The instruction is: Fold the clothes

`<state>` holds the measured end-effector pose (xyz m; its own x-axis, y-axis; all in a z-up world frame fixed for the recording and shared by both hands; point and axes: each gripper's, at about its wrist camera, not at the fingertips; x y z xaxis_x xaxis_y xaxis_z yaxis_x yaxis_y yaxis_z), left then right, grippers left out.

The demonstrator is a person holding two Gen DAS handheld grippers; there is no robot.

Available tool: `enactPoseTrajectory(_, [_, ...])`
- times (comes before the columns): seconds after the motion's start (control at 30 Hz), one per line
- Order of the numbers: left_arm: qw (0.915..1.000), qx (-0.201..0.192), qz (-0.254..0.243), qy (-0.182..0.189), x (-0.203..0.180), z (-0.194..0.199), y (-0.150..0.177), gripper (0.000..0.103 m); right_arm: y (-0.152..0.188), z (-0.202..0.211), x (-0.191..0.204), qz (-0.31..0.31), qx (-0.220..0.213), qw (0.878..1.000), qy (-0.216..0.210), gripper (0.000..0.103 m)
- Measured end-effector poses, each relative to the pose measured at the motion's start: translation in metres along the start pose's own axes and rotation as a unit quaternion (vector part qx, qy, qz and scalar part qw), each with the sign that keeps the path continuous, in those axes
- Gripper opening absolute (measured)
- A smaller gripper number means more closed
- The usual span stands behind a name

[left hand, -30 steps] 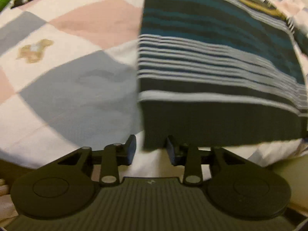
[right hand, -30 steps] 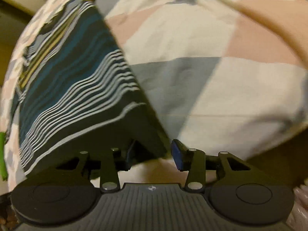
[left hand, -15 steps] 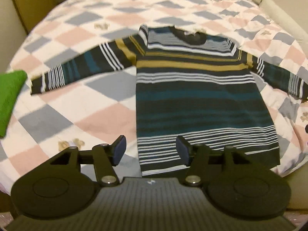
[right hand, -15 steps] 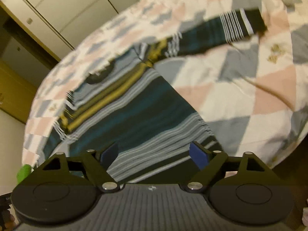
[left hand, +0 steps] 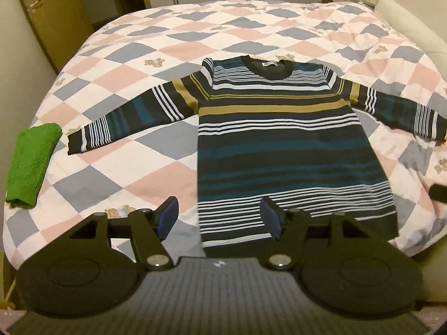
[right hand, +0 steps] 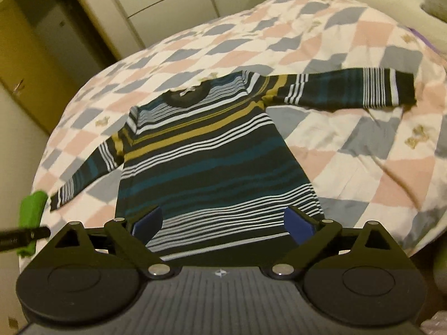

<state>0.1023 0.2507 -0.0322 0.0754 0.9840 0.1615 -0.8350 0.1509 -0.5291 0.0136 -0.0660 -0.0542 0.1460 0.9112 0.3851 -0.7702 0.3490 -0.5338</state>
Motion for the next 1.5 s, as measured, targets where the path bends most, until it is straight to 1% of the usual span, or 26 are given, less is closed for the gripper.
enactPoseTrajectory(0.1, [1.0000, 0.001, 0.009, -0.003, -0.021, 0.013, 0.004, 0.061, -0.003, 0.013, -0.014, 0.012, 0.007, 1.000, 0.000, 0.097])
enactPoseTrajectory(0.27, [0.9995, -0.005, 0.029, -0.009, -0.041, 0.034, 0.014, 0.064, -0.011, 0.033, -0.035, 0.036, 0.012, 0.999, -0.009, 0.098])
enactPoseTrajectory(0.6, [0.9966, -0.004, 0.069, -0.045, -0.055, 0.060, 0.032, 0.065, -0.018, 0.041, -0.052, 0.078, 0.034, 0.996, -0.040, 0.099])
enactPoseTrajectory(0.93, [0.9920, 0.007, 0.100, -0.076, -0.074, 0.076, 0.047, 0.067, -0.033, 0.046, -0.080, 0.093, 0.043, 0.993, -0.060, 0.099])
enactPoseTrajectory(1.07, [0.9906, 0.013, 0.106, -0.085, -0.082, 0.081, 0.051, 0.067, -0.036, 0.047, -0.088, 0.100, 0.050, 0.991, -0.069, 0.100])
enactPoseTrajectory(1.17, [0.9901, 0.013, 0.107, -0.090, -0.088, 0.085, 0.052, 0.071, -0.038, 0.049, -0.095, 0.102, 0.054, 0.991, -0.073, 0.100])
enactPoseTrajectory(1.23, [0.9900, 0.013, 0.106, -0.092, -0.092, 0.086, 0.052, 0.073, -0.040, 0.050, -0.100, 0.101, 0.054, 0.991, -0.074, 0.100])
enactPoseTrajectory(1.4, [0.9907, 0.018, 0.102, -0.088, -0.100, 0.084, 0.050, 0.073, -0.046, 0.051, -0.111, 0.097, 0.054, 0.991, -0.069, 0.100])
enactPoseTrajectory(1.5, [0.9914, 0.020, 0.099, -0.083, -0.103, 0.078, 0.046, 0.073, -0.049, 0.050, -0.115, 0.092, 0.052, 0.993, -0.056, 0.100])
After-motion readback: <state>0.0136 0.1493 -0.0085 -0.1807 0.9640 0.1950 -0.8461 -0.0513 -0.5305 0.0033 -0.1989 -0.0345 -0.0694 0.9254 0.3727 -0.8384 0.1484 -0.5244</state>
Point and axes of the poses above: each gripper's, at about its wrist camera, not at the fingertips, and z roughly against the way its jaws point, x to its left, y to its underside, and after that the axes turned 6 degrees about -y, right-handed
